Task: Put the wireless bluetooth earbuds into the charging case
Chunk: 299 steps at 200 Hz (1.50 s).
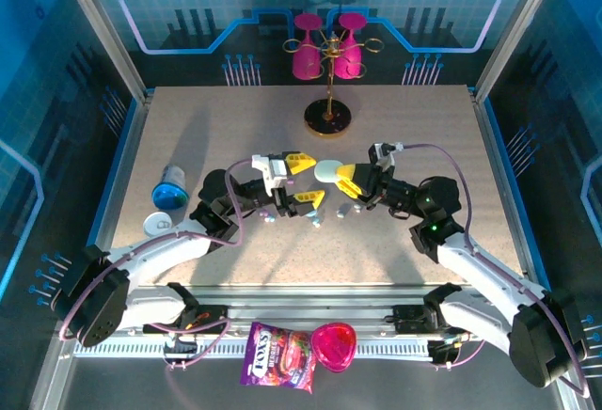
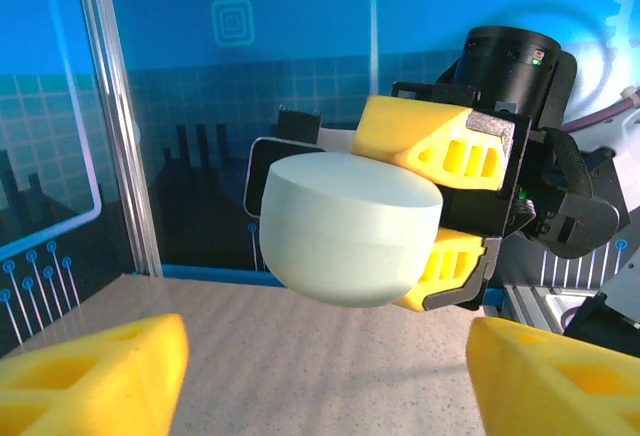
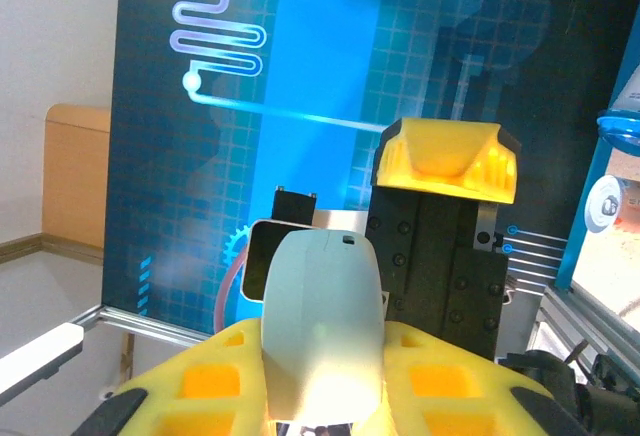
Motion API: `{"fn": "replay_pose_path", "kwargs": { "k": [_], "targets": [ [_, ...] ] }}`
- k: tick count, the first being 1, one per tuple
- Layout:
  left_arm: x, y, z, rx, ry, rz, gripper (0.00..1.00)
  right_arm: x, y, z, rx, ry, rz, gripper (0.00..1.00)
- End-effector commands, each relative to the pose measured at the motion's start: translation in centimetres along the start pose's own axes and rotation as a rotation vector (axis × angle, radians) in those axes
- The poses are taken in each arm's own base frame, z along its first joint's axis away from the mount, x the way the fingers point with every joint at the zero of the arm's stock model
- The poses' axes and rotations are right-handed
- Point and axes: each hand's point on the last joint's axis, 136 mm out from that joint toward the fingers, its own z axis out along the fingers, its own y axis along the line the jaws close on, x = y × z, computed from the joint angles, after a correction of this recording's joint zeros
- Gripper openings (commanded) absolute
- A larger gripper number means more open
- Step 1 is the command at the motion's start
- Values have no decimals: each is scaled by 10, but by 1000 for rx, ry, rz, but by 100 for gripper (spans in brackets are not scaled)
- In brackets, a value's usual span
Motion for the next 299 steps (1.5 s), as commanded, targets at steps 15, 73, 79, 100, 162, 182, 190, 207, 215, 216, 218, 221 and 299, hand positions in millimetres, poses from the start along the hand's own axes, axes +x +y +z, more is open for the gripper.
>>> {"fn": "replay_pose_path", "kwargs": {
  "k": [15, 73, 79, 100, 162, 182, 190, 207, 215, 216, 218, 221, 299],
  "targets": [
    [-25, -5, 8, 61, -72, 43, 68, -3, 9, 1, -5, -8, 18, 13],
    [-28, -10, 16, 108, -78, 39, 56, 0, 9, 2, -10, 1, 29, 13],
    [-28, -10, 16, 108, -78, 39, 55, 0, 9, 2, -12, 0, 27, 13],
    [-27, -11, 16, 115, -73, 35, 53, 0, 8, 2, -7, 3, 31, 13],
    [-24, -16, 17, 146, -52, 33, 56, 1, 6, 4, -4, 10, 41, 13],
    [-25, -18, 18, 157, -53, 28, 55, 2, 7, 5, -7, 19, 38, 13],
    [-25, -18, 18, 160, -52, 28, 54, 2, 7, 5, -7, 19, 36, 13],
    [-24, -20, 18, 170, -48, 26, 51, 3, 7, 6, -5, 24, 30, 13],
    [-23, -20, 19, 173, -43, 25, 51, 3, 7, 6, -2, 24, 29, 13],
    [-23, -20, 19, 173, -43, 25, 51, 3, 7, 6, -2, 23, 29, 13],
    [-23, -20, 19, 174, -41, 26, 51, 3, 7, 6, -3, 22, 27, 13],
    [-22, -20, 19, 173, -38, 25, 51, 4, 8, 6, -4, 24, 26, 13],
    [-15, -24, 21, 190, -8, 26, 51, 6, 14, 8, -16, 35, 5, 13]
  ]
}}
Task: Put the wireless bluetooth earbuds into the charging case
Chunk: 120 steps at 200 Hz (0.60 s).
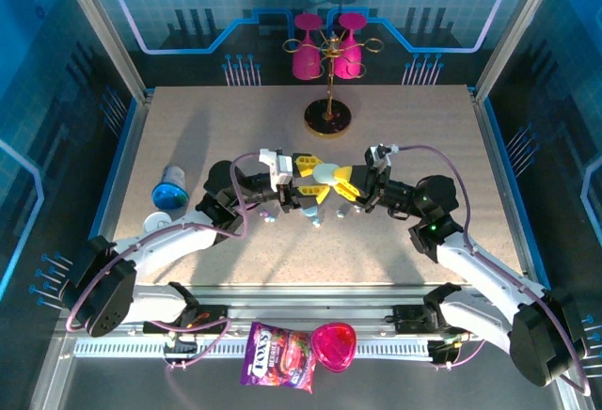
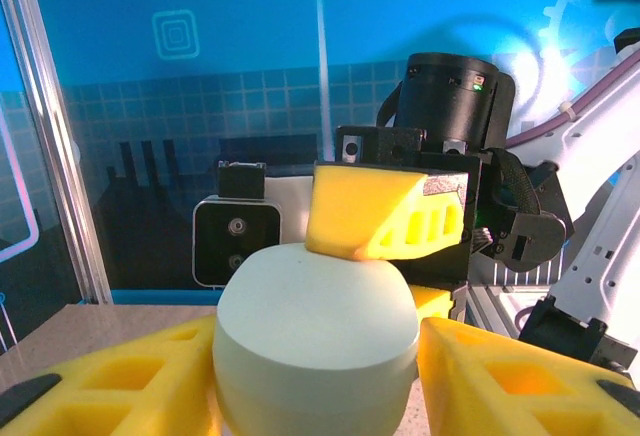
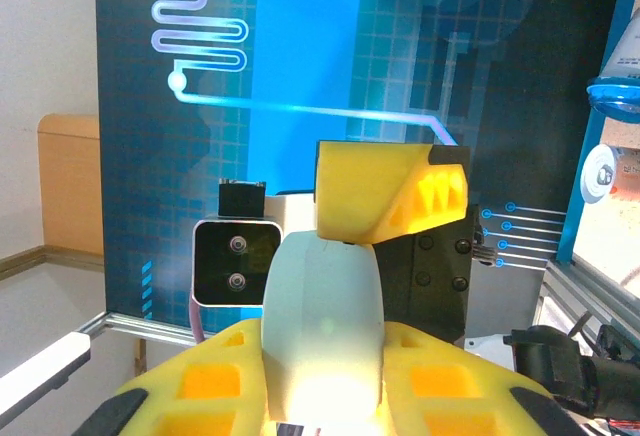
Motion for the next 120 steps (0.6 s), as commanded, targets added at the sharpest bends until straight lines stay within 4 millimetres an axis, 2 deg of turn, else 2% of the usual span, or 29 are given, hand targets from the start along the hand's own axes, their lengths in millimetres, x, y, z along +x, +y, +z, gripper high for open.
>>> {"fn": "replay_pose_path", "kwargs": {
  "k": [1, 39, 120],
  "targets": [
    [-7, -12, 6, 67, -3, 33, 51, 2, 22, 5, -46, 11, -63, 13],
    [-7, -13, 7, 70, -2, 34, 54, 2, 22, 6, -47, 14, -61, 13],
    [-12, -15, 7, 80, -13, 35, 43, 1, 16, 6, -36, 12, -49, 13]
  ]
}}
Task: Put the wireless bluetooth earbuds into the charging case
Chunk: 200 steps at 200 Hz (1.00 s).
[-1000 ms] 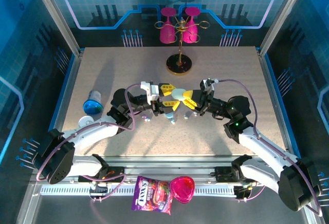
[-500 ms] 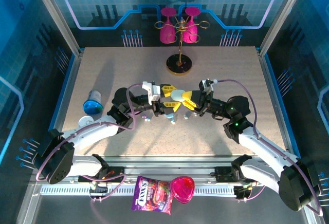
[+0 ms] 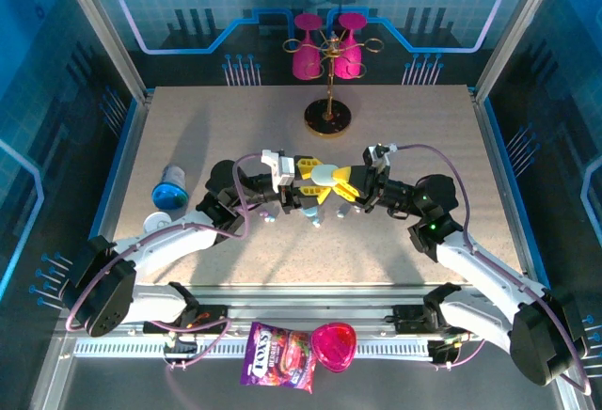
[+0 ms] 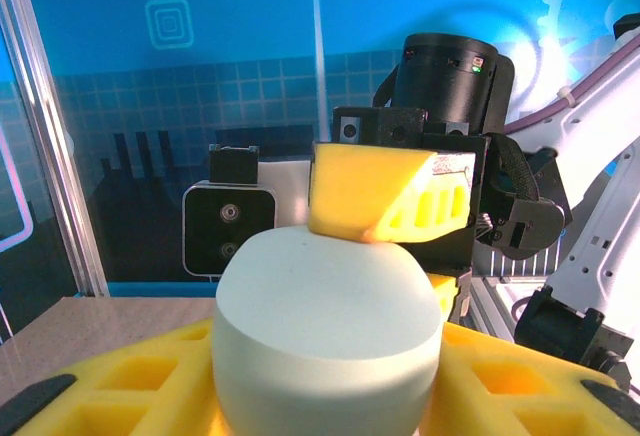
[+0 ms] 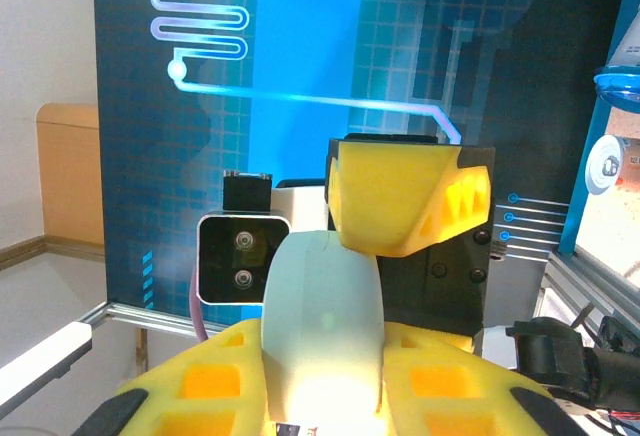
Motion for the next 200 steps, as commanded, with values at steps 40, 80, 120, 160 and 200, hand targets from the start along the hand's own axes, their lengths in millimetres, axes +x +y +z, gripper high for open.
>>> {"fn": "replay_pose_path", "kwargs": {
  "k": [40, 80, 120, 160, 200],
  "targets": [
    [-16, -14, 5, 78, -28, 29, 36, -2, 8, 3, -8, -13, -40, 15],
    [-13, -15, 4, 74, -17, 18, 30, -1, 5, 1, 32, -25, -76, 38],
    [-8, -11, -2, 22, 36, -62, 28, -2, 11, -11, 85, -79, -301, 75],
    [-3, -10, -14, -43, 89, -186, 23, 1, 9, -30, 272, -98, -629, 88],
    [-4, -13, -21, -58, 104, -251, 21, 12, 11, -40, 463, 28, -1005, 99]
  ]
}}
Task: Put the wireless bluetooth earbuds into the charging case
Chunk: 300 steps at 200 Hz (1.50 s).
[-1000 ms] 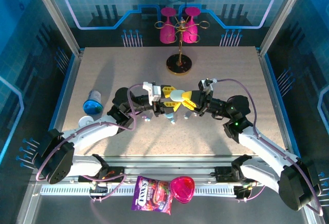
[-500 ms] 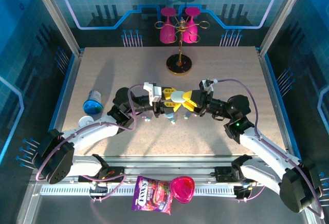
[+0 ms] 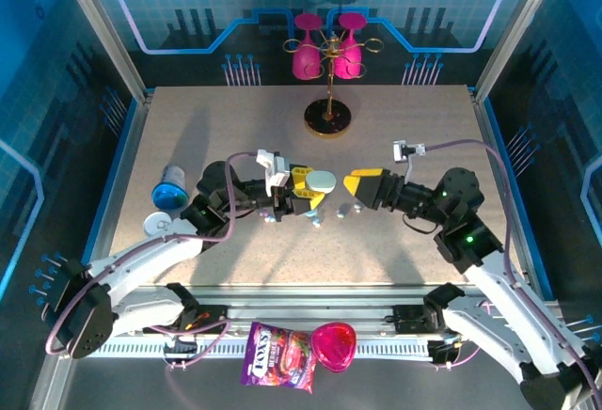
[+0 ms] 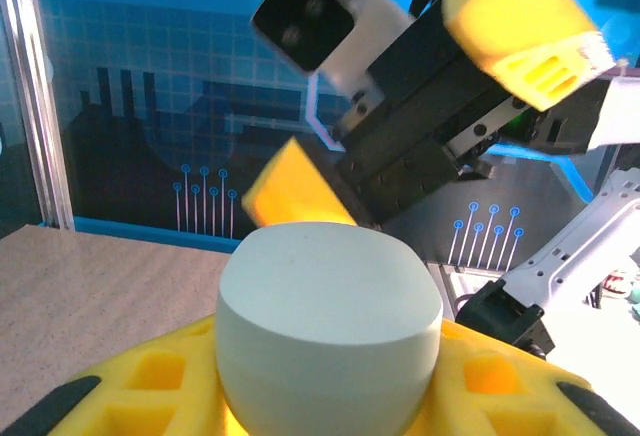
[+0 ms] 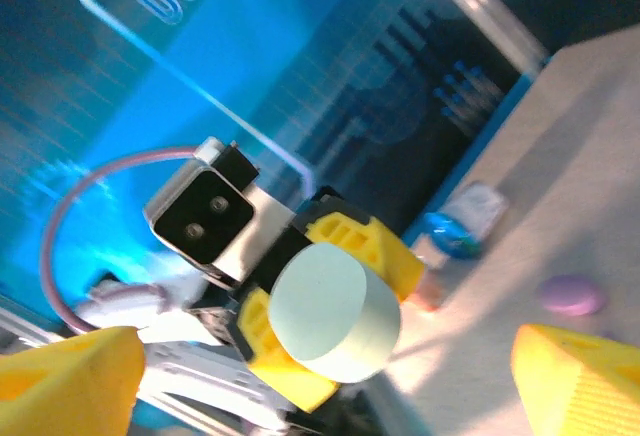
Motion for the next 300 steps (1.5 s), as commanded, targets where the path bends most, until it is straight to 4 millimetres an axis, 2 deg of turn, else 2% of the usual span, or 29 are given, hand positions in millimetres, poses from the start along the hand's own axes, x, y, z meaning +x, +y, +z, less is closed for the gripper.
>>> {"fn": "replay_pose_path", "kwargs": {
  "k": [1, 4, 25, 57, 128, 205, 239, 300],
  "targets": [
    [2, 2, -5, -27, 19, -77, 21, 24, -16, -8, 135, 143, -300, 100],
    [2, 2, -5, -28, 21, -82, 21, 19, -8, -8, 128, 140, -332, 100],
    [-1, 2, -4, -26, 22, -103, 20, 20, 0, -6, 135, 205, -450, 100],
    [-5, 1, -1, -13, 20, -119, 18, 22, -4, 5, 180, 265, -528, 100],
    [-7, -2, 0, 14, 19, -98, 18, 13, -22, 28, 263, 275, -514, 99],
    [-3, -5, 2, 52, 33, -68, 17, -19, -38, 25, 375, 161, -460, 97],
    [1, 3, 3, 27, 31, -48, 17, -26, -40, 26, 358, 147, -436, 98],
    [4, 40, 3, -60, -2, -28, 16, -53, -39, 20, 332, 35, -321, 100]
  ]
}}
